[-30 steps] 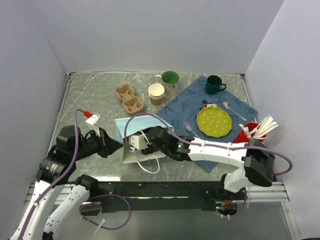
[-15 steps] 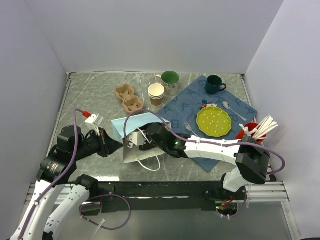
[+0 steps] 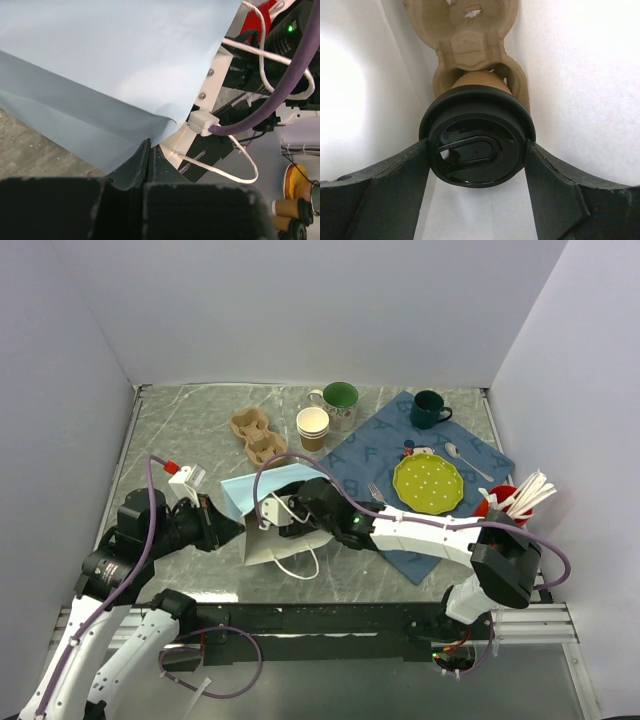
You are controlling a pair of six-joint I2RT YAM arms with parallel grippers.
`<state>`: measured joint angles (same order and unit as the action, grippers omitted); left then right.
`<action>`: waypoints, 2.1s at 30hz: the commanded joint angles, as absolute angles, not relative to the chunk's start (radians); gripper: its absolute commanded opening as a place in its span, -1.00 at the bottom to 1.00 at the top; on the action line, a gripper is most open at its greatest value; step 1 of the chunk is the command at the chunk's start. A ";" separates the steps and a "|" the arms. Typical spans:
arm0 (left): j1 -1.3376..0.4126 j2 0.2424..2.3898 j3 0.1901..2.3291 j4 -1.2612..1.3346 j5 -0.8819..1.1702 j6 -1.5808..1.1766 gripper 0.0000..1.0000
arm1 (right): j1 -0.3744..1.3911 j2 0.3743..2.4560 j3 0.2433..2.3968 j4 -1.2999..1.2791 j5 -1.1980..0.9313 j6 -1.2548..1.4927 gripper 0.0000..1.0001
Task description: Pack the takeout coffee
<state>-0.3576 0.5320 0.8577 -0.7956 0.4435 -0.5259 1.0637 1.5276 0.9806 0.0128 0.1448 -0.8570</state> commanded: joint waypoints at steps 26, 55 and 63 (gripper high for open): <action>-0.357 0.525 0.853 -0.773 0.448 -0.680 -0.98 | 1.071 1.695 1.117 0.147 0.305 -0.580 -0.16; -0.357 0.606 0.900 -0.776 0.456 -0.551 -0.98 | 1.032 1.505 1.075 -0.064 0.272 -0.532 0.90; -0.357 0.629 0.897 -0.744 0.460 -0.565 -0.98 | 1.026 1.456 1.074 -0.141 0.262 -0.531 1.00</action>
